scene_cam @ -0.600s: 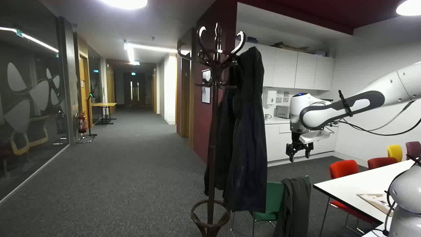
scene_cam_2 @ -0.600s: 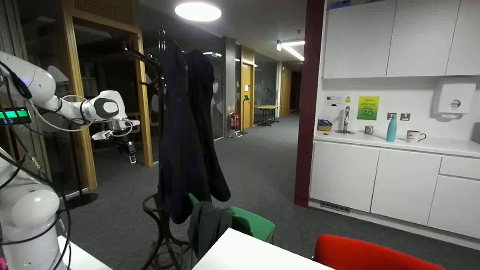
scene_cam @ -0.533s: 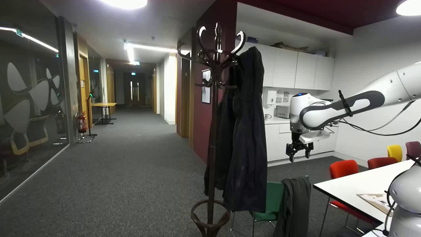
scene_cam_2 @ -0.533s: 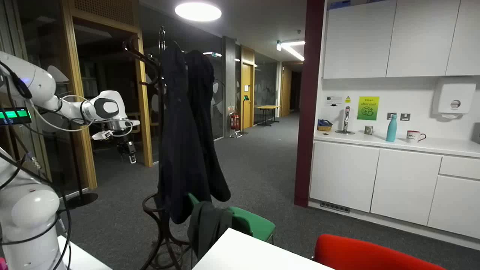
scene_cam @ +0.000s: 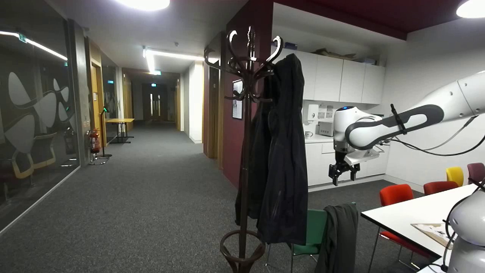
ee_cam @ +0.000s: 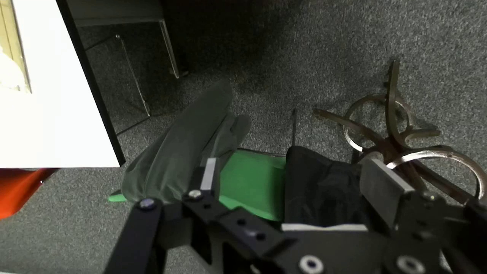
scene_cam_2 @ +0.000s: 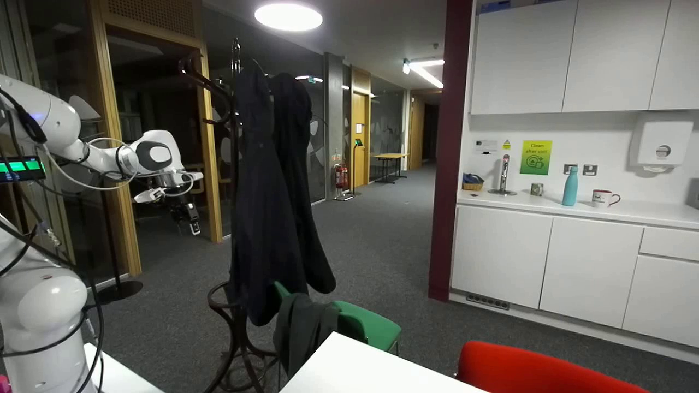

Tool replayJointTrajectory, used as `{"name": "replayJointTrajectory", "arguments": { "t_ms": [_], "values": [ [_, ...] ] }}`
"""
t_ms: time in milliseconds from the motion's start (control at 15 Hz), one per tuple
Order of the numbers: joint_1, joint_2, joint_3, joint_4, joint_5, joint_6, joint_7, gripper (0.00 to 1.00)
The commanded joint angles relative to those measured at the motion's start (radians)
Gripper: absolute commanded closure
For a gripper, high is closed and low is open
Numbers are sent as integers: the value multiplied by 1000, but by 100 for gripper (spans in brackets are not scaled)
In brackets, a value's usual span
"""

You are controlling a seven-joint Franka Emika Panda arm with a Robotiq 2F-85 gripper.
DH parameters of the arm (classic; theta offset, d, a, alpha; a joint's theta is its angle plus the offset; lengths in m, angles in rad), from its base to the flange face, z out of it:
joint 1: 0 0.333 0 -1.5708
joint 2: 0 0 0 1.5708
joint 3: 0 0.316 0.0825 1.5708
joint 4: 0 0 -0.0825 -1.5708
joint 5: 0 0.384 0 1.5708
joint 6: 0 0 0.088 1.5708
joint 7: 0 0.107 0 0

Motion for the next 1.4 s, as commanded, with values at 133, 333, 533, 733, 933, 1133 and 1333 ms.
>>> {"name": "replayJointTrajectory", "arguments": {
  "t_ms": [133, 333, 533, 733, 933, 1133, 1333],
  "values": [
    [37, 39, 47, 186, -112, 101, 13, 0],
    [52, 70, 95, 339, -159, 133, 7, 0],
    [59, 102, 140, 509, -227, 142, -15, 0],
    [70, 140, 155, 627, -266, 217, -34, 0],
    [76, 106, 154, 597, -248, 184, -6, 0],
    [78, 124, 152, 608, -253, 187, -7, 0],
    [51, 100, 153, 576, -313, 243, 43, 0]
  ]
}}
